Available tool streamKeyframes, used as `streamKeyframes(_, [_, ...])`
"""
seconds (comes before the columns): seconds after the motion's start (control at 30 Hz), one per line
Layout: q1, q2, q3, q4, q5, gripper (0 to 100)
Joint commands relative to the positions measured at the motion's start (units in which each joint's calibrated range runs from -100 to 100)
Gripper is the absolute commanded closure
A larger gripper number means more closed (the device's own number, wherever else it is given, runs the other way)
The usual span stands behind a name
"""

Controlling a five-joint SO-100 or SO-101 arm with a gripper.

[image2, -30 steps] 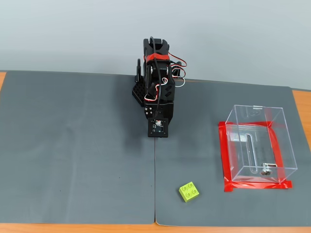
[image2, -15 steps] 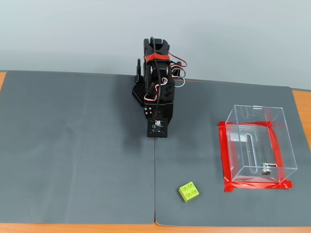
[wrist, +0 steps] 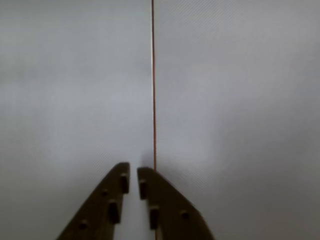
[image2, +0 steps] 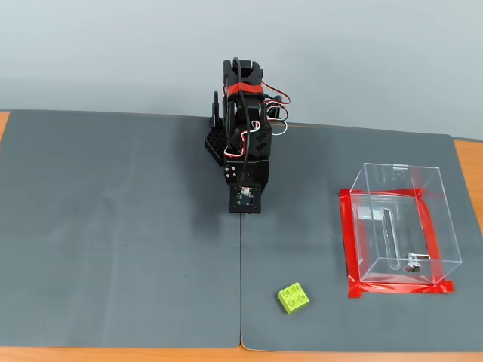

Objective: Pick the green lego block and place it into the transparent box

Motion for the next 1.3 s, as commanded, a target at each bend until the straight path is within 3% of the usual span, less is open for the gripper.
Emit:
streamKeyframes(0.0, [-0.1,0.2,-3.7,0.0,0.2,98])
streamKeyframes(0.4, [-0.1,6.5,-12.8,-0.9,0.2,98])
streamKeyframes(0.73, [0.0,22.9,-24.5,-13.7,0.3,98])
streamKeyframes(0.9, [-0.1,33.2,-31.1,-19.6,0.3,98])
streamKeyframes(1.27, [-5.1,63.3,-59.4,-19.2,-0.2,98])
